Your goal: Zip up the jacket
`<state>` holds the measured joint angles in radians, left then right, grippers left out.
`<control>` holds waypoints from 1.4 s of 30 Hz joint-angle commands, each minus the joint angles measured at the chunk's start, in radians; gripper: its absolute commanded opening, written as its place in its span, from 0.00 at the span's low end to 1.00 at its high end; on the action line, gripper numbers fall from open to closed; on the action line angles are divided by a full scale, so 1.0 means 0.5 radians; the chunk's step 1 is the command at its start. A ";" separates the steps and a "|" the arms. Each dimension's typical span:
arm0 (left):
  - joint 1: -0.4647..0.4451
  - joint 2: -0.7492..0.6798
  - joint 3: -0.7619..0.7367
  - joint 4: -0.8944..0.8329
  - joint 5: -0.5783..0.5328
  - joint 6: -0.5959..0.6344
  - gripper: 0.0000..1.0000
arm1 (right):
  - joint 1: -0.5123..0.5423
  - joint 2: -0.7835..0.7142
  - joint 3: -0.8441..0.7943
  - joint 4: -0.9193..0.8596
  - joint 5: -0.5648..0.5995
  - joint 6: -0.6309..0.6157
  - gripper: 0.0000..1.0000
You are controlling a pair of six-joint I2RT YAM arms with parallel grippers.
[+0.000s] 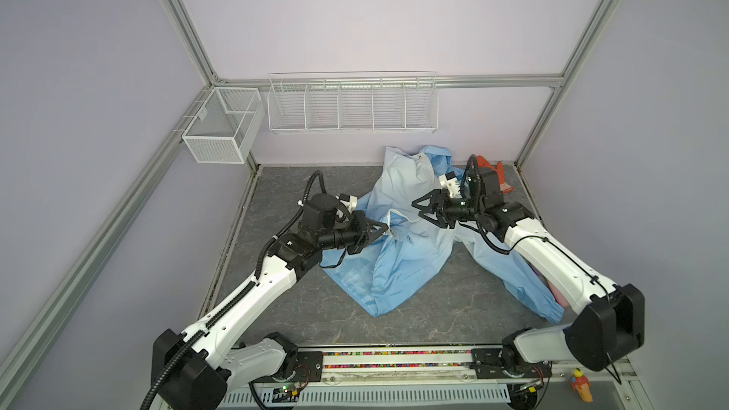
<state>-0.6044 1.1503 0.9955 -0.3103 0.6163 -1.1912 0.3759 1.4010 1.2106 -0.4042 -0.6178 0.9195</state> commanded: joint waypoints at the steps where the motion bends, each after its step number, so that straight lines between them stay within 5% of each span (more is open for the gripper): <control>1: 0.038 0.004 0.173 -0.217 0.250 0.139 0.00 | 0.010 -0.097 0.167 -0.474 0.050 -0.485 0.62; 10: 0.061 0.095 0.421 -0.427 0.441 0.198 0.00 | 0.389 -0.020 0.776 -1.175 -0.012 -1.177 0.61; 26: 0.059 0.097 0.488 -0.468 0.470 0.161 0.00 | 0.686 0.046 0.918 -1.274 0.088 -1.294 0.71; 42: 0.057 0.059 0.482 -0.432 0.463 0.106 0.00 | 0.857 0.257 1.086 -1.384 0.256 -1.372 0.61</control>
<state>-0.5758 1.1988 1.1992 -0.5514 0.8204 -1.1263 0.7948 1.5166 1.7271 -1.0695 -0.5121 0.2699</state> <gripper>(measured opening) 0.050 0.608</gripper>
